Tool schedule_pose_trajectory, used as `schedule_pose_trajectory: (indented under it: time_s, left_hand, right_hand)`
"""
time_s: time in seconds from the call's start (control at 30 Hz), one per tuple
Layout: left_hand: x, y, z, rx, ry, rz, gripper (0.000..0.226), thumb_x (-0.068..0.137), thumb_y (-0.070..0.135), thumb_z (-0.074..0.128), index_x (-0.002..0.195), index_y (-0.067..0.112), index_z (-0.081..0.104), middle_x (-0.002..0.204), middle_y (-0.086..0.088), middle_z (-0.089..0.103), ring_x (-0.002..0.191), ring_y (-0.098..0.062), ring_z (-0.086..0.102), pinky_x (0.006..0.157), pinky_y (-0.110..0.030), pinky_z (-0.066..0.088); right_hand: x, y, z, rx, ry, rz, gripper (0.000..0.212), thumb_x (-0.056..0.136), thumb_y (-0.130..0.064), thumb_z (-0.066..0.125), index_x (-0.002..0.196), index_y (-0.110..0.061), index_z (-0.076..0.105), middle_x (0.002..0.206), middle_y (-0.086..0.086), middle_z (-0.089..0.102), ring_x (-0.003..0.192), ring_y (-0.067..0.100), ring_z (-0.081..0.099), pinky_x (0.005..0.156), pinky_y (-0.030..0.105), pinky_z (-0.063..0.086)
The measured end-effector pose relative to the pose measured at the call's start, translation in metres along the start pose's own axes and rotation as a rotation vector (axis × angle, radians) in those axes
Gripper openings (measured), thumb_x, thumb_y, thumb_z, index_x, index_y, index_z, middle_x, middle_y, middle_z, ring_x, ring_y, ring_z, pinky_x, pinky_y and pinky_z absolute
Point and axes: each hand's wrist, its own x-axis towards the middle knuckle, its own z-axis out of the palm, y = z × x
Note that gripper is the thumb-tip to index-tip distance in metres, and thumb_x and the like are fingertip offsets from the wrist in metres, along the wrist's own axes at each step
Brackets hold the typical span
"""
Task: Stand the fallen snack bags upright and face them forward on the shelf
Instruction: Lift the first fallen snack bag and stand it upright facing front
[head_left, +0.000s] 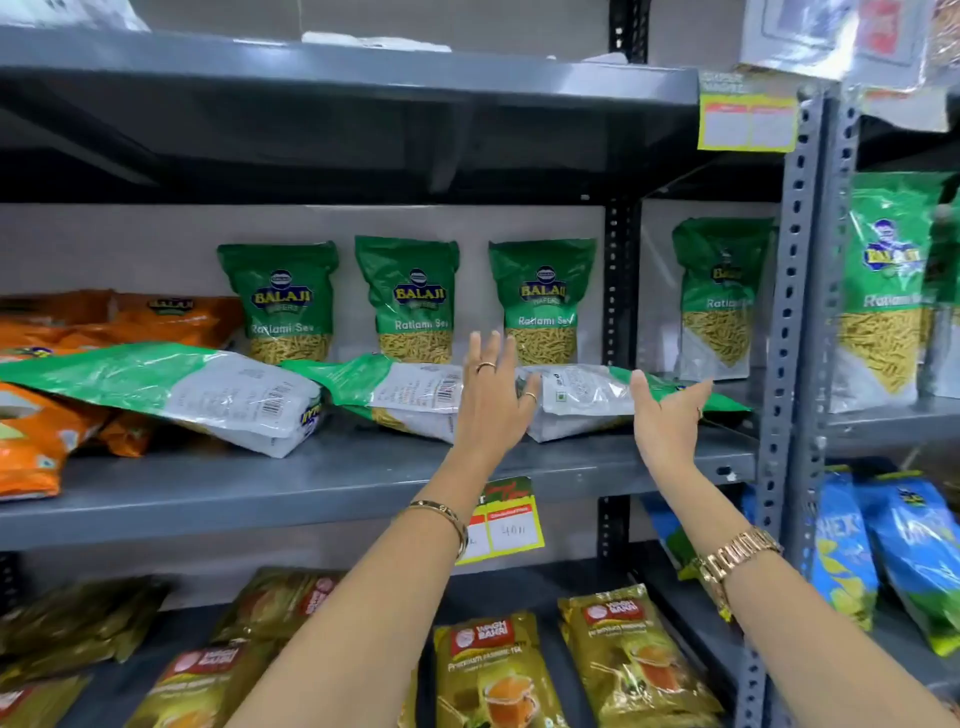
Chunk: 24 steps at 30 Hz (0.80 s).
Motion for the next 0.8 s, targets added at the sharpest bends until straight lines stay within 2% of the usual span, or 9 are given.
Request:
schedule_pose_trajectory:
  time_s: [0.07,0.17,0.27,0.33,0.4,0.5,0.57,0.63,0.8]
  left_hand:
    - [0.002,0.004,0.007,-0.123,-0.045,-0.063,0.056,0.094,0.03,0.04,0.143,0.006,0.027,0.152,-0.015,0.03,0.144,-0.027,0.017,0.114,-0.033,0.021]
    - [0.005,0.008,0.021,-0.262,-0.143,-0.148,0.054,0.094,0.032,0.044,0.14,0.006,0.035,0.125,-0.02,0.058,0.12,-0.031,0.05,0.086,-0.019,0.035]
    - [0.009,0.006,0.031,-0.323,-0.188,-0.174,0.055,0.093,0.033,0.046,0.141,0.008,0.036,0.136,-0.021,0.05,0.128,-0.031,0.043,0.099,-0.027,0.032]
    - [0.008,0.002,0.034,-0.346,-0.169,-0.18,0.053,0.091,0.035,0.05,0.137,0.011,0.042,0.133,-0.018,0.052,0.126,-0.03,0.044,0.089,-0.021,0.032]
    - [0.008,0.0,0.034,-0.359,-0.152,-0.177,0.051,0.088,0.035,0.054,0.133,0.011,0.047,0.135,-0.015,0.051,0.129,-0.028,0.043,0.093,-0.024,0.032]
    - [0.008,-0.002,0.032,-0.356,-0.132,-0.157,0.05,0.085,0.032,0.059,0.126,0.004,0.05,0.131,-0.015,0.055,0.127,-0.023,0.046,0.089,-0.022,0.032]
    - [0.008,-0.002,0.03,-0.359,-0.122,-0.162,0.051,0.083,0.033,0.062,0.123,0.003,0.051,0.11,-0.008,0.061,0.106,-0.018,0.053,0.078,-0.017,0.03]
    - [0.007,-0.002,0.027,-0.369,-0.113,-0.164,0.051,0.08,0.036,0.066,0.119,0.005,0.053,0.099,0.004,0.054,0.091,-0.011,0.047,0.075,-0.015,0.03]
    - [0.008,-0.001,0.033,-0.368,-0.118,-0.19,0.039,0.068,0.044,0.073,0.087,0.016,0.054,0.094,0.001,0.059,0.085,-0.016,0.053,0.071,-0.025,0.038]
  right_hand:
    - [0.011,0.001,0.003,0.104,0.043,0.179,0.092,0.089,-0.04,0.055,0.145,0.001,-0.006,0.156,0.015,0.015,0.14,0.029,0.024,0.112,0.039,0.026]
    - [0.02,-0.001,0.009,0.38,0.03,0.422,0.079,0.085,-0.034,0.063,0.141,0.001,0.019,0.133,0.016,0.042,0.105,0.028,0.052,0.089,0.038,0.045]
    - [0.027,-0.004,0.017,0.608,0.032,0.568,0.061,0.085,-0.021,0.065,0.135,-0.004,0.036,0.14,0.016,0.041,0.117,0.032,0.046,0.096,0.049,0.044]
    - [0.027,-0.006,0.023,0.679,0.021,0.64,0.052,0.083,-0.014,0.066,0.13,-0.006,0.044,0.135,0.017,0.048,0.117,0.035,0.05,0.091,0.053,0.046]
    - [0.028,-0.008,0.029,0.703,0.04,0.67,0.048,0.08,-0.007,0.068,0.124,-0.004,0.049,0.127,0.017,0.057,0.109,0.034,0.058,0.086,0.051,0.049]
    - [0.031,-0.01,0.034,0.644,0.113,0.664,0.051,0.074,-0.003,0.073,0.121,0.0,0.051,0.123,0.018,0.061,0.104,0.032,0.062,0.092,0.046,0.051]
    - [0.034,-0.01,0.035,0.549,0.174,0.61,0.054,0.071,-0.005,0.076,0.119,0.003,0.052,0.122,0.018,0.062,0.103,0.03,0.062,0.091,0.036,0.05]
    - [0.04,-0.013,0.036,0.469,0.209,0.525,0.052,0.068,-0.005,0.077,0.115,0.003,0.056,0.12,0.019,0.063,0.099,0.03,0.062,0.084,0.031,0.048]
    - [0.063,-0.023,0.03,0.355,0.095,0.215,0.029,0.065,0.0,0.076,0.085,-0.016,0.063,0.098,0.011,0.07,0.086,0.026,0.064,0.079,0.032,0.051]
